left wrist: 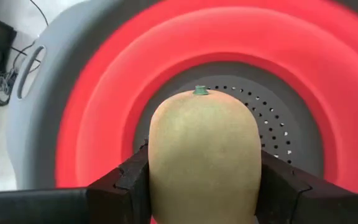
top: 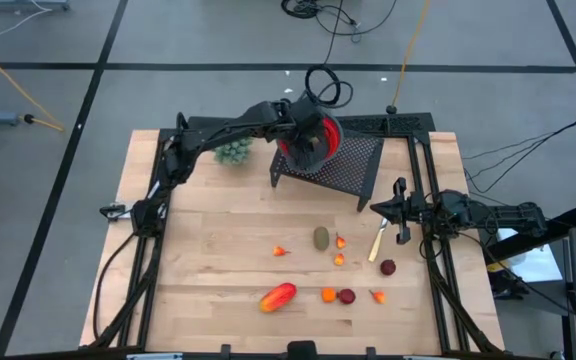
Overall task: Pick & Place Fruit
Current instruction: Put the kiwi into the red strainer bowl
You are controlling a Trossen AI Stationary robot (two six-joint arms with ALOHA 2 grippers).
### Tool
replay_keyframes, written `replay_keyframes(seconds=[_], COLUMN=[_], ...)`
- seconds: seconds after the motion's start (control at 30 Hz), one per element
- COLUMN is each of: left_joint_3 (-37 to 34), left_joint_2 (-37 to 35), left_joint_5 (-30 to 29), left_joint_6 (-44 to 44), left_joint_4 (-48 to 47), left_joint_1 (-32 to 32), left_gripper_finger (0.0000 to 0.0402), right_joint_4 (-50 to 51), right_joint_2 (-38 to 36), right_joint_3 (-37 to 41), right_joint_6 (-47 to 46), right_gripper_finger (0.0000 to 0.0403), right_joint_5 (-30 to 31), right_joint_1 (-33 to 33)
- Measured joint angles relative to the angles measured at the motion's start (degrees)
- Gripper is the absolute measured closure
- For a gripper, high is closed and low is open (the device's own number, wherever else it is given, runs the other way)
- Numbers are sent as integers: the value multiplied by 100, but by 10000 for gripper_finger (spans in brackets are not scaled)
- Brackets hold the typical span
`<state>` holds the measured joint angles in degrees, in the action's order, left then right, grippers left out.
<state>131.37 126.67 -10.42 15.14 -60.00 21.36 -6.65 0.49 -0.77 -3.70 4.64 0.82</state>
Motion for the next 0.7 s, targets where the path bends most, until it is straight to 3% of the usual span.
replay_keyframes(seconds=[0.3, 0.7], left_joint_3=[0, 0], left_joint_2=[3, 3], left_joint_5=[63, 102], left_joint_6=[-40, -38], left_joint_4=[13, 19], left_joint_1=[-1, 41], left_gripper_finger=[194, 142], right_joint_4=[4, 2], right_joint_2=[2, 2], right_joint_3=[2, 2], right_joint_6=[4, 8], right_gripper_finger=[403, 403], right_joint_5=[2, 2], right_joint_1=[0, 0])
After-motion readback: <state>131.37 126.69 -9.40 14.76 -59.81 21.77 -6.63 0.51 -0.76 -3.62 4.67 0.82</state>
